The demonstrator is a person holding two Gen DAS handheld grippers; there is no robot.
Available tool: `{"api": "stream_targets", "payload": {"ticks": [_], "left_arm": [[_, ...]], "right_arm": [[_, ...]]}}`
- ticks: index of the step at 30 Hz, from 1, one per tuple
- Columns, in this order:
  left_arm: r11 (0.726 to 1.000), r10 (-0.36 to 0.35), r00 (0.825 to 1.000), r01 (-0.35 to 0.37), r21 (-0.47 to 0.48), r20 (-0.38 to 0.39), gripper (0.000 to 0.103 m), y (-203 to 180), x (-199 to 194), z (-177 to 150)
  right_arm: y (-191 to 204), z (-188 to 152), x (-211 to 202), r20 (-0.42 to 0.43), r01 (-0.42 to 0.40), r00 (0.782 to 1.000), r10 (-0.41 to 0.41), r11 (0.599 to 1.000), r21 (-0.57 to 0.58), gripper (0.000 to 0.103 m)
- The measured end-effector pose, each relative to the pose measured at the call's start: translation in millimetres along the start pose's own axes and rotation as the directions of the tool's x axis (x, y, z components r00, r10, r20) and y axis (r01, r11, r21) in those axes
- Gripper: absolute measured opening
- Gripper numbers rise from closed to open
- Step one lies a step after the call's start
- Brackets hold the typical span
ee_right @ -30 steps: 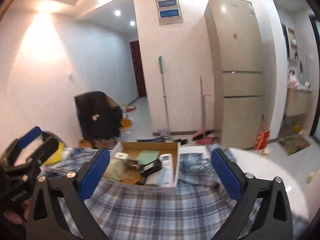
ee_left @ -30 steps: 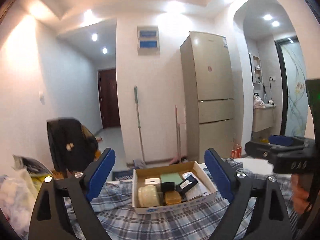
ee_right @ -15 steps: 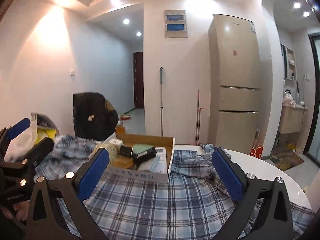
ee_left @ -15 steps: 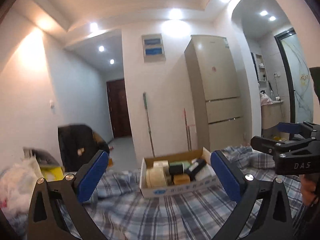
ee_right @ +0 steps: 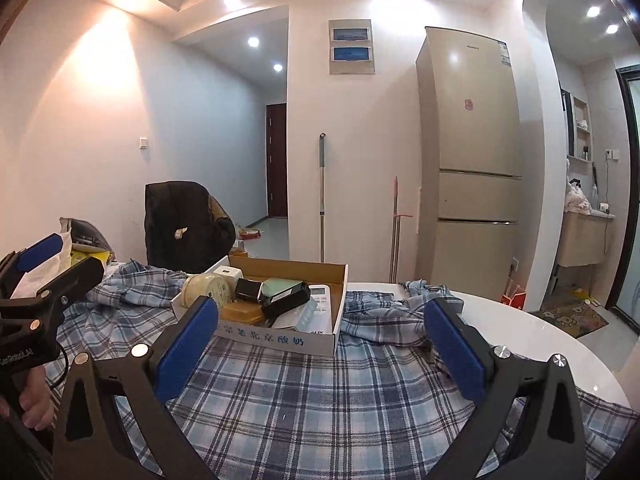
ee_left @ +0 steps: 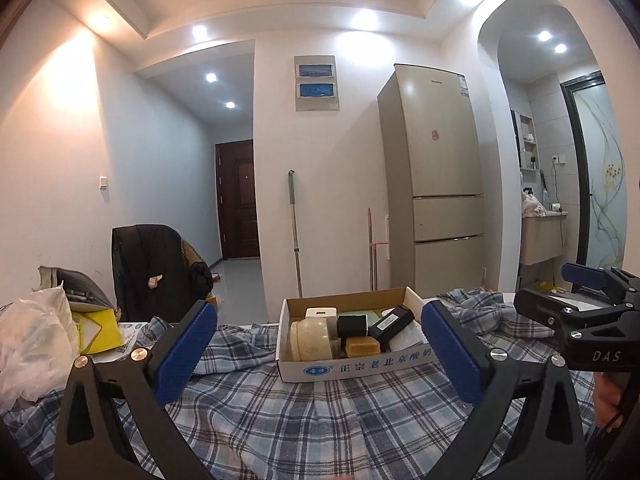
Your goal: Organize rigid objects
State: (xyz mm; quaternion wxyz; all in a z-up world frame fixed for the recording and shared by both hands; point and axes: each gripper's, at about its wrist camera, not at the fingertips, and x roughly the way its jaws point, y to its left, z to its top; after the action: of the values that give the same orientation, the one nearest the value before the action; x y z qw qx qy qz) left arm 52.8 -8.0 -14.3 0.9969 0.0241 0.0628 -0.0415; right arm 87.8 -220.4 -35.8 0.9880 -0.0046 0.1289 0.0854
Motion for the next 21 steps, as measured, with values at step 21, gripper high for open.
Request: {"api": "stream_targets", "payload": {"ticks": [21], "left_arm": [[1.0,0.018,0.999,-0.019,-0.007,-0.027,0.103,-2.3,0.1,0.6]], "right_arm": [[-0.2,0.1,-2.1,0.005,0.015,1.0,-0.015,1.0,-0.004,0.103]]}}
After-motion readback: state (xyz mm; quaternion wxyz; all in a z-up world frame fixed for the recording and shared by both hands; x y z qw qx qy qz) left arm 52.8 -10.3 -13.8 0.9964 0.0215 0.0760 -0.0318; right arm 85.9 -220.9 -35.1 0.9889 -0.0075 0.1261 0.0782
